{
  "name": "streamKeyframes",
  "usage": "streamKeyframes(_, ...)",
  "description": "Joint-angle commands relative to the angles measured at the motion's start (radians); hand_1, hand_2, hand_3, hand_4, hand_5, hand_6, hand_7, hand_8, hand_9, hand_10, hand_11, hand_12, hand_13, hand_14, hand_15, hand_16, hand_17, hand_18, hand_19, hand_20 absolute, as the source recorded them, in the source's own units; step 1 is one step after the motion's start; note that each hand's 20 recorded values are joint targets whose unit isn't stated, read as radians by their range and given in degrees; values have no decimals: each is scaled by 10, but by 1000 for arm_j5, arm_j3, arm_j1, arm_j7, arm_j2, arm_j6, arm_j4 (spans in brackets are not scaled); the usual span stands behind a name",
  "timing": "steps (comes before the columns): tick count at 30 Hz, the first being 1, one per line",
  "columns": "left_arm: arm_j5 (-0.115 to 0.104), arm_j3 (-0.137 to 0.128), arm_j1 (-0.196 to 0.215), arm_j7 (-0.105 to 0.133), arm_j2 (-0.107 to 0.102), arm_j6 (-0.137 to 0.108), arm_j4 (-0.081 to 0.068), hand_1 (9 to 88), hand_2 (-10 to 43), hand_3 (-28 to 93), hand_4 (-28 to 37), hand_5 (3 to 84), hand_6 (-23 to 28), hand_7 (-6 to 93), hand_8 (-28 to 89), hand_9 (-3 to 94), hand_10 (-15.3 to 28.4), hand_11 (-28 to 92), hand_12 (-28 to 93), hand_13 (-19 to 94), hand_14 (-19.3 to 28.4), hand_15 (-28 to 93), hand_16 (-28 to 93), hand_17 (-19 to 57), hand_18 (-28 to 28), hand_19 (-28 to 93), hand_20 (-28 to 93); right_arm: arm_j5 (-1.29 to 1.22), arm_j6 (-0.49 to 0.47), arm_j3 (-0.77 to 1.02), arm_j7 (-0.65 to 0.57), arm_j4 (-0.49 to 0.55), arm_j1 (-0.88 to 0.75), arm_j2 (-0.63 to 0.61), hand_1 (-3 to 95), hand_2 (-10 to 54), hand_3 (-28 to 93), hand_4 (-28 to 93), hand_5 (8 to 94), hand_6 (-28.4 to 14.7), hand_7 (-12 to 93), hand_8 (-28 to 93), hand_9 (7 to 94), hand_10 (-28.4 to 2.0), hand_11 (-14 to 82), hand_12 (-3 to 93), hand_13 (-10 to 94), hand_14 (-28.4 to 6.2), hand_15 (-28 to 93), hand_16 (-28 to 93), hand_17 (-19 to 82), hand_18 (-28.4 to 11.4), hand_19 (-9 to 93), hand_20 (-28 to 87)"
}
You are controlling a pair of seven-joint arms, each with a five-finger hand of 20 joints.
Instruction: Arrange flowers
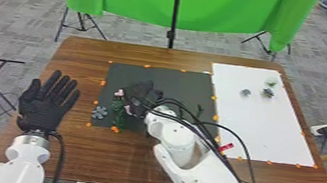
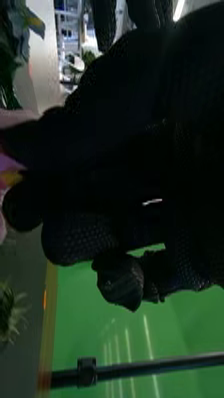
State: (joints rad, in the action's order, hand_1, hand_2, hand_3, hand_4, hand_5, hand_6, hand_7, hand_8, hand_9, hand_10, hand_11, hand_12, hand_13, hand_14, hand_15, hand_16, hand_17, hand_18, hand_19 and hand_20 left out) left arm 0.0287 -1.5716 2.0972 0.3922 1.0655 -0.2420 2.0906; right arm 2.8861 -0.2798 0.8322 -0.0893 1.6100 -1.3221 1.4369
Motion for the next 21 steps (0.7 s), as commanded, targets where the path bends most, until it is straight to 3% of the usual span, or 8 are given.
streamKeyframes(1, -9, 0, 12, -14, 14, 11, -6, 267, 181, 758, -283, 462, 101, 124, -106, 398, 159, 216, 88, 294, 163, 363, -80, -94, 142, 366, 92, -17, 62, -2, 8, 6, -8, -6, 651, -95, 666, -283, 807, -3, 340, 2, 879, -105, 151, 440, 675, -96, 585, 430, 310, -235, 894, 566)
streamKeyframes(7, -11, -6, 22, -11, 16, 11, -3, 266, 177, 762, -283, 464, 99, 127, -108, 400, 158, 215, 88, 295, 161, 364, -84, -90, 139, 359, 94, -89, 57, 7, -47, 69, 16, -14, 642, -95, 695, -283, 815, -6, 345, 14, 890, -103, 143, 451, 689, -95, 568, 447, 317, -238, 894, 563)
streamKeyframes(10, -11, -9, 31, -9, 16, 23, 1, 266, 177, 763, -283, 463, 98, 127, -109, 400, 158, 213, 87, 291, 161, 359, -85, -89, 137, 355, 94, -94, 65, 11, -60, 77, 36, -16, 633, -95, 718, -283, 815, -11, 344, 20, 891, -106, 141, 455, 688, -96, 565, 453, 317, -240, 894, 562)
streamKeyframes(14, -7, -7, 16, -15, 15, 23, -6, 263, 175, 768, -283, 463, 95, 127, -109, 400, 155, 214, 87, 289, 158, 358, -85, -86, 134, 350, 95, -75, 75, 16, -75, 61, 56, -14, 629, -95, 735, -283, 817, -17, 347, 27, 891, -109, 141, 456, 686, -98, 566, 451, 316, -242, 896, 563)
streamKeyframes(18, -14, -3, 16, -14, 12, 26, -3, 262, 173, 769, -283, 463, 94, 130, -109, 399, 153, 216, 87, 287, 153, 360, -85, -82, 131, 345, 95, -70, 26, 12, -103, 37, 61, -13, 626, -95, 750, -283, 821, -22, 349, 34, 892, -113, 143, 459, 684, -101, 571, 452, 315, -244, 897, 563)
streamKeyframes(19, -10, -9, 20, -30, 16, 37, -4, 262, 173, 769, -283, 463, 94, 130, -110, 400, 153, 217, 87, 288, 153, 361, -84, -82, 131, 344, 96, -66, 24, 17, -90, 25, 56, -10, 626, -95, 752, -283, 821, -22, 350, 35, 892, -114, 144, 461, 684, -102, 572, 453, 315, -244, 897, 563)
streamKeyframes(21, -24, -6, 30, -25, 15, 46, 5, 263, 173, 768, -283, 464, 93, 131, -110, 400, 153, 218, 88, 289, 153, 364, -84, -81, 130, 342, 97, -55, -14, 10, -95, 27, 48, -20, 625, -95, 757, -283, 821, -22, 350, 38, 891, -116, 145, 462, 682, -104, 574, 454, 316, -244, 897, 562)
